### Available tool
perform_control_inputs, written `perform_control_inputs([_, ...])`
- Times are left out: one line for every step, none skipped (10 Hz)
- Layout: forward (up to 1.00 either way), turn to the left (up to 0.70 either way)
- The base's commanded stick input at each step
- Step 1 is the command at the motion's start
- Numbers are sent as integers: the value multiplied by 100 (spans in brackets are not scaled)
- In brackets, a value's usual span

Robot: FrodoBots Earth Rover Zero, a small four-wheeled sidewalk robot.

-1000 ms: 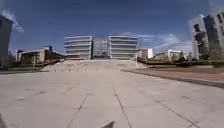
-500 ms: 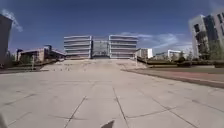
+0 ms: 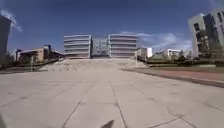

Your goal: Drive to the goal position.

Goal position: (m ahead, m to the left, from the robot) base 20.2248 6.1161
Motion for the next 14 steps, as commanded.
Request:
perform_control_inputs([54,-1])
perform_control_inputs([55,-1])
perform_control_inputs([55,-1])
perform_control_inputs([55,-1])
perform_control_inputs([55,-1])
perform_control_inputs([55,-1])
perform_control_inputs([55,-1])
perform_control_inputs([55,-1])
perform_control_inputs([55,-1])
perform_control_inputs([55,-1])
perform_control_inputs([55,-1])
perform_control_inputs([55,-1])
perform_control_inputs([55,-1])
perform_control_inputs([55,-1])
